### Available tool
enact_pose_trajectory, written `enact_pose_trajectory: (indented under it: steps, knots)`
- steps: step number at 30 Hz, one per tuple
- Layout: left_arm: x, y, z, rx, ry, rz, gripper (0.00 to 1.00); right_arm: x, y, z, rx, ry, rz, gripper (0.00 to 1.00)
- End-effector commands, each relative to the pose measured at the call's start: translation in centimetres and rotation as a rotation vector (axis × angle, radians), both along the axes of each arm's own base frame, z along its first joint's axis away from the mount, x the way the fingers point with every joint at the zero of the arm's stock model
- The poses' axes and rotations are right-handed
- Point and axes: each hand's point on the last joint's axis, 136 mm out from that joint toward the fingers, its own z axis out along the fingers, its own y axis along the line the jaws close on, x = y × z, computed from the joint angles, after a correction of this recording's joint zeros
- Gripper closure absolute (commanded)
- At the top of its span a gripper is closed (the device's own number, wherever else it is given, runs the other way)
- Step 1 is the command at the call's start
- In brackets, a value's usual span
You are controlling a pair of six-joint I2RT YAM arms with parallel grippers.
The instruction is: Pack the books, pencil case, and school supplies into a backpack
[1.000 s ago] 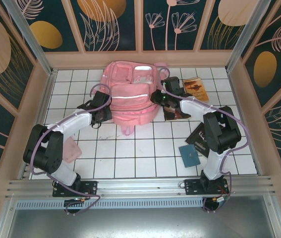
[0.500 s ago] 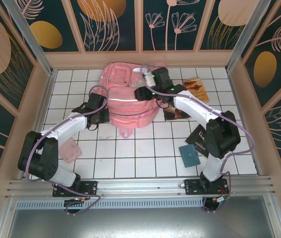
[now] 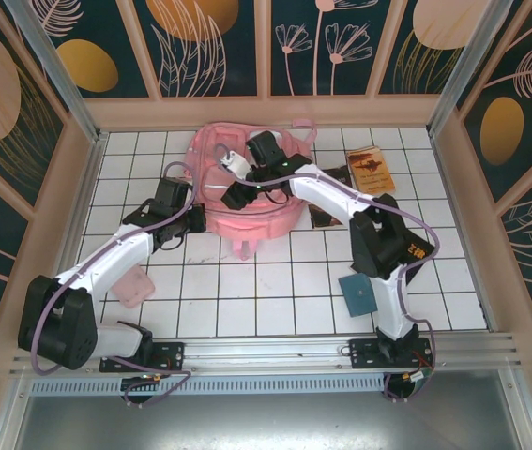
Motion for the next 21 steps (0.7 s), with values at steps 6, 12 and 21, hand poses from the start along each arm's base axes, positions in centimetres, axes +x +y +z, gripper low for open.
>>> enact_pose_trajectory:
  steps: [6,12,21]
  knots:
    - [0.1,-0.4,0.9,-0.024,-0.055,-0.027,1.0,-1.5,1.5,-2.5,-0.06,0.024,0.15,0.37]
    - [0.2,-0.4,0.9,-0.026,-0.055,-0.026,1.0,-2.3,2.0,-3.8,-0.074,0.031,0.17,0.32]
    - [0.1,0.1,1.3,-0.006,-0.062,-0.008,1.0,0.0,1.1,-5.3,-0.168,-0.086,0.093,0.57]
